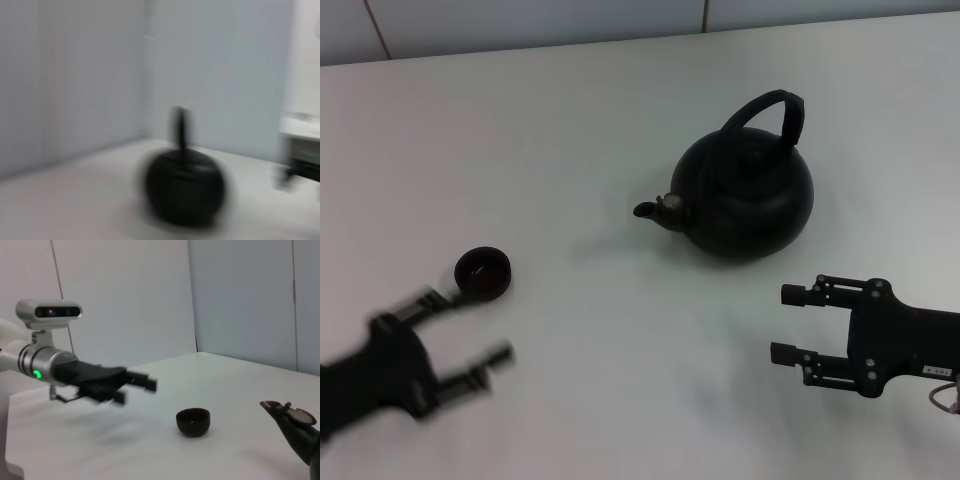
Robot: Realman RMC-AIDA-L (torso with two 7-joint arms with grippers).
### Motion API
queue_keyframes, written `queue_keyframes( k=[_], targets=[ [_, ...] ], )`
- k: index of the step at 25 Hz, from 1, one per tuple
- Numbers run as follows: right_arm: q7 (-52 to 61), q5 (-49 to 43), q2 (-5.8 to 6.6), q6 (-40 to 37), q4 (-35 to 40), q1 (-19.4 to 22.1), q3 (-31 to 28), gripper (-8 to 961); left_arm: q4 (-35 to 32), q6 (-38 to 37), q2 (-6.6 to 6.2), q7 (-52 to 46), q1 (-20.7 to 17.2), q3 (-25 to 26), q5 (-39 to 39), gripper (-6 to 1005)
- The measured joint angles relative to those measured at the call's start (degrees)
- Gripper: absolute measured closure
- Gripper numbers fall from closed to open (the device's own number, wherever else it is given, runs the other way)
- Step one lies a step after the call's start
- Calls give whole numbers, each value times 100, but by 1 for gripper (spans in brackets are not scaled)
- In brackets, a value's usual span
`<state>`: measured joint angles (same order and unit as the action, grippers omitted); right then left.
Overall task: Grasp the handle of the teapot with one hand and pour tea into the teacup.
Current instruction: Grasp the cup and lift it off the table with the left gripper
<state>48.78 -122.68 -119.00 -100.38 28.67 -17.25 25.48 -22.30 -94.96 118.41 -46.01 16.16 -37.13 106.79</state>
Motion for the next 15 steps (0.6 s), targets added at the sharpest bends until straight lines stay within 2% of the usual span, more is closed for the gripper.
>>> queue_keyframes(
  k=[3, 6, 15],
  targets=[
    [0, 18, 0, 0, -37, -11, -10, 286, 71, 185, -3, 93, 14, 1164, -3, 195],
    [0, 25, 0, 3, -38, -17, -21, 286, 189, 197, -1, 361, 22, 1421, -4, 195],
    [0, 26, 0, 13, -37, -30, -53, 287, 456, 606, 26, 872, 23, 1383, 34, 195]
  ],
)
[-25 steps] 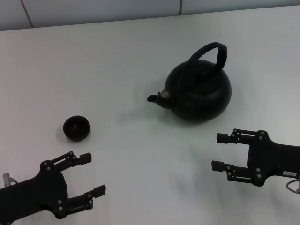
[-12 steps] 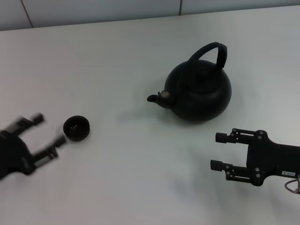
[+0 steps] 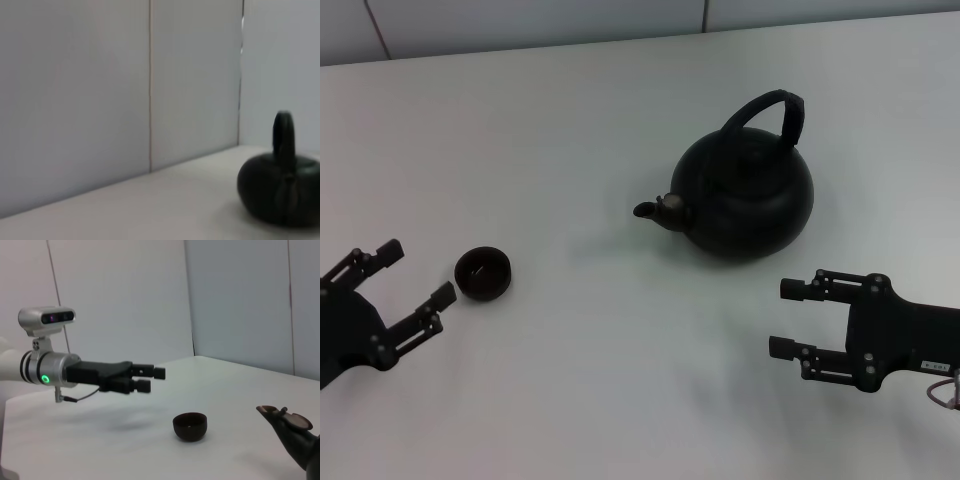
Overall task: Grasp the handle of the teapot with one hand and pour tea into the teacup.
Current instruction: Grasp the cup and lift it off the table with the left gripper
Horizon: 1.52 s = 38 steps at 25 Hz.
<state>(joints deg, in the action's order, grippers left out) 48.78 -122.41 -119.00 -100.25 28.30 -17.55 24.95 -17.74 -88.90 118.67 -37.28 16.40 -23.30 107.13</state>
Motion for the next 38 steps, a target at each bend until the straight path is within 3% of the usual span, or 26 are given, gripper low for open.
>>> queue_keyframes(
  k=[8, 20, 38],
  targets=[
    [0, 2, 5, 6, 26, -3, -9, 286, 252, 740, 8, 453, 87, -171, 29, 194],
    [0, 8, 3, 54, 5, -47, -17, 286, 356, 978, 4, 433, 229, -312, 29, 195],
    [17, 16, 0, 59, 8, -72, -16, 287, 811, 1785, 7, 450, 880, -436, 24, 198]
  ],
)
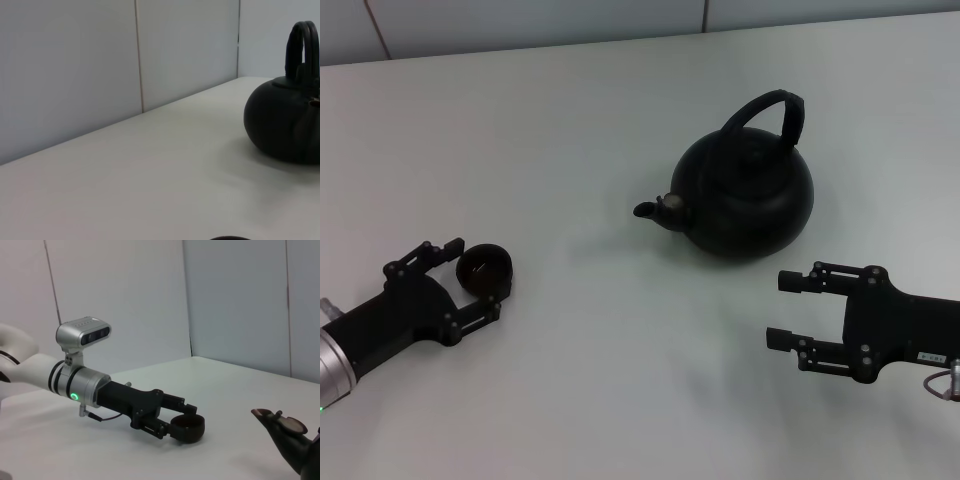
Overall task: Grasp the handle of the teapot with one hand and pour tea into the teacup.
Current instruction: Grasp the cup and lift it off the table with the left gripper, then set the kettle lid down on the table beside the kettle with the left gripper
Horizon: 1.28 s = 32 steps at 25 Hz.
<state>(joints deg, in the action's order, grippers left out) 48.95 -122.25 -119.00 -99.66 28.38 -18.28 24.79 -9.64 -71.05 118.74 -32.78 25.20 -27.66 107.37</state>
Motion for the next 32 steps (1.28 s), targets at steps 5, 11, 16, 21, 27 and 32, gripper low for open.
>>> queue_keyframes(
  k=[5, 11, 16, 21, 27, 32],
  targets=[
    [3, 0, 0, 4, 0, 0, 0, 286, 4, 3, 0, -15, 27, -2, 2, 198],
    [6, 0, 0, 8, -7, 0, 0, 286, 14, 12, 0, -18, 42, -2, 3, 205],
    [6, 3, 0, 9, -9, 0, -8, 286, 60, 21, -1, 2, 45, 4, -23, 233],
    [3, 8, 0, 9, -9, 0, -9, 286, 80, 20, 0, 31, 45, 2, -27, 266],
    [-10, 9, 0, 9, -9, 0, -9, 286, 81, -154, 3, 32, 106, -19, -19, 314],
    [-12, 9, 1, 8, -9, 0, -9, 287, 411, -82, 34, 59, 529, -243, 2, 303]
  ],
)
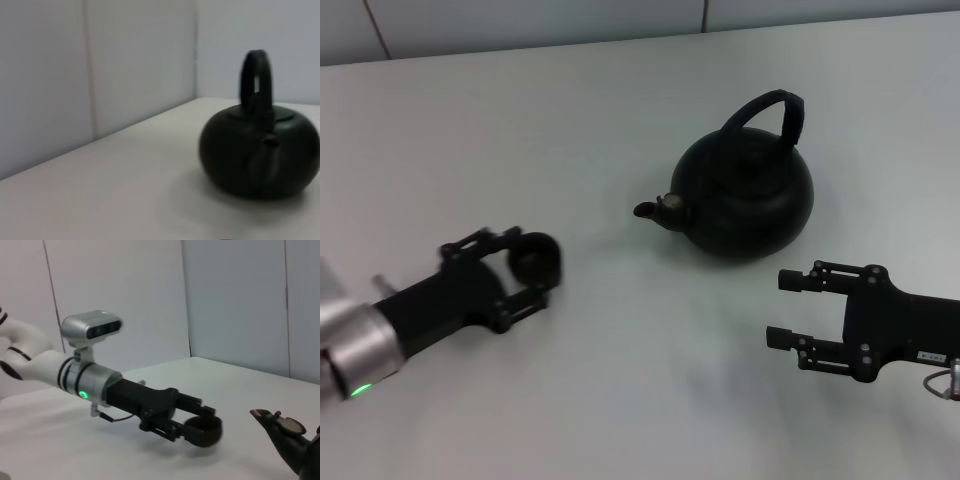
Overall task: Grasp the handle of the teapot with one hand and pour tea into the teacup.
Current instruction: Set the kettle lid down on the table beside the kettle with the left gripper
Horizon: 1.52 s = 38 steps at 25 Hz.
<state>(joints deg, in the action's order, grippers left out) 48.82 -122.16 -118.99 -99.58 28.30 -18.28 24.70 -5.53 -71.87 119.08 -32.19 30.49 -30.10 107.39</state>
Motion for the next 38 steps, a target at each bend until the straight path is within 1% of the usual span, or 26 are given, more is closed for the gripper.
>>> queue_keyframes(
  k=[1, 5, 8, 19, 25, 38],
  targets=[
    [-1, 0, 0, 0, 0, 0, 0, 287, 146, 72, 0, 59, 160, -10, 1, 301],
    [-2, 0, 0, 0, 0, 1, 0, 287, 412, 218, 3, 243, 472, 5, 3, 293],
    [-4, 0, 0, 0, 0, 1, -1, 287, 447, 230, 7, 254, 516, 25, -20, 286],
    [-5, 0, 0, 0, 0, 1, 0, 287, 526, 267, 10, 270, 522, 30, -26, 263],
    [-5, -1, -1, 0, 0, -15, 0, 286, 721, 616, 10, 493, 524, 46, -11, 250],
    [-5, -1, -1, -2, 0, -20, -1, 287, 818, 650, 9, 534, 511, 47, 6, 223]
  ],
)
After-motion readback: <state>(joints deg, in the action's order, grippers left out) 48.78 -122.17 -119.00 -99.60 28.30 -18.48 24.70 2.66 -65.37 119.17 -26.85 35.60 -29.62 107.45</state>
